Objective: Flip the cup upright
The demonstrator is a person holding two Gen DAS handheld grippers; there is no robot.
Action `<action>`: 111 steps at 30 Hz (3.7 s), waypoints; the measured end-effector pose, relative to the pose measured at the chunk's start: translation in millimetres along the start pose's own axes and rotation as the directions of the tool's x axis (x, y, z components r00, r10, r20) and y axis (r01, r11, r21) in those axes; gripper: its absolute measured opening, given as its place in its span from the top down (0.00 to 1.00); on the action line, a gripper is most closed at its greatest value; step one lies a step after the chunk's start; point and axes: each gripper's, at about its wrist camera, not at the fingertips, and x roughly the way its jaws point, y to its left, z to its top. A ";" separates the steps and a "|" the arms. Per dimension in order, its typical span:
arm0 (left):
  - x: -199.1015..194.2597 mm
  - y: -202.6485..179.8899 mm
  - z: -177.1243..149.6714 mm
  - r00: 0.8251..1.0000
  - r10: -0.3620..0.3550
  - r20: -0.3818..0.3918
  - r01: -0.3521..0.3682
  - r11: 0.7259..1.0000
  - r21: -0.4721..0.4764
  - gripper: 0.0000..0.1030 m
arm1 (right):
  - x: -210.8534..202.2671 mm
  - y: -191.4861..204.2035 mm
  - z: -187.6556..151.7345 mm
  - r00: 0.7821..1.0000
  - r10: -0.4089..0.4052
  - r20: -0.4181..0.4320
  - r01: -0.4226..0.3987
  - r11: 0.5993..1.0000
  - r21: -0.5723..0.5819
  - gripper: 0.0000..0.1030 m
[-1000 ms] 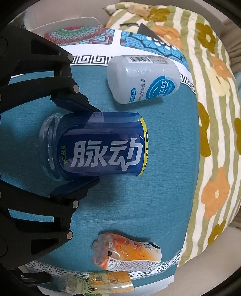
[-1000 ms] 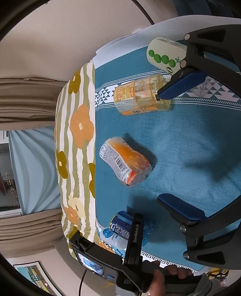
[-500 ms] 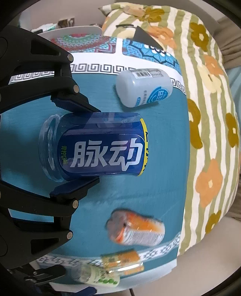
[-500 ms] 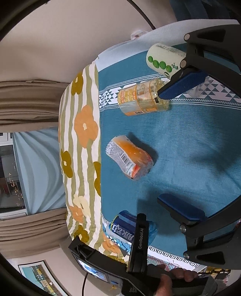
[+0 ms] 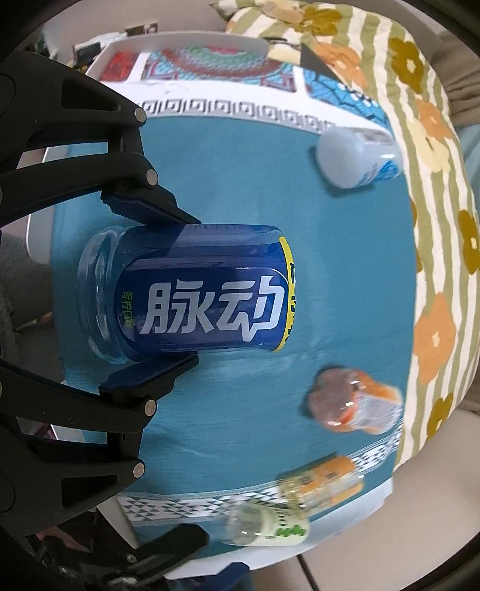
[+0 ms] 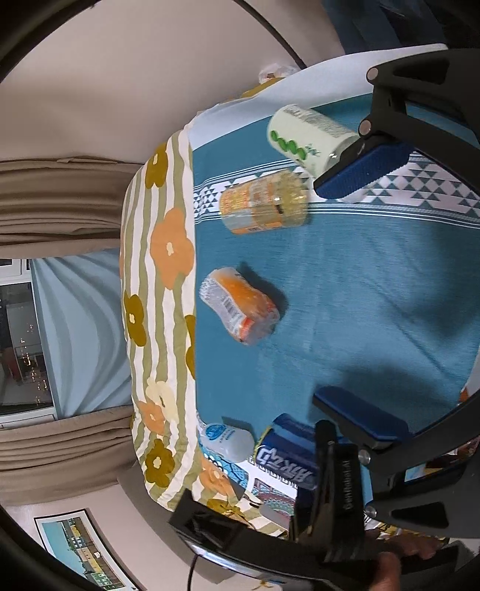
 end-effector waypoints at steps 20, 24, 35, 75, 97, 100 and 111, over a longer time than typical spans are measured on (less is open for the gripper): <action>29.0 -8.4 -19.1 1.000 -0.001 -0.006 0.001 1.000 0.031 0.31 | 0.6 -7.3 -32.4 0.999 -0.030 -0.033 0.031 0.999 0.028 0.01; 28.4 -9.9 -17.8 1.000 0.016 0.003 -0.016 1.000 0.027 0.09 | 1.3 -7.7 -32.7 0.999 -0.028 -0.032 0.028 0.999 0.028 0.01; 3.0 -4.4 -15.3 1.000 -0.005 0.023 0.004 1.000 0.007 0.09 | -6.3 -8.0 -18.7 1.000 -0.011 -0.029 0.011 1.000 0.026 0.01; -0.9 182.0 -29.4 0.996 -0.058 0.064 0.065 0.992 -0.112 0.00 | 157.1 98.1 30.3 0.650 0.295 -0.700 -0.124 0.950 0.286 0.17; 1.1 188.0 -21.3 0.996 -0.070 0.061 0.076 0.991 -0.107 0.00 | 145.9 96.5 35.1 0.695 0.313 -0.647 -0.141 0.942 0.305 0.45; -5.5 188.0 -20.7 0.995 -0.063 0.072 0.071 0.991 -0.112 0.00 | 125.1 95.8 44.5 0.759 0.302 -0.578 -0.163 0.946 0.279 0.45; -17.5 190.8 -20.2 0.993 -0.013 0.120 0.029 0.991 -0.133 0.00 | 68.5 134.7 34.1 0.997 0.033 -0.076 -0.034 0.999 -0.008 0.45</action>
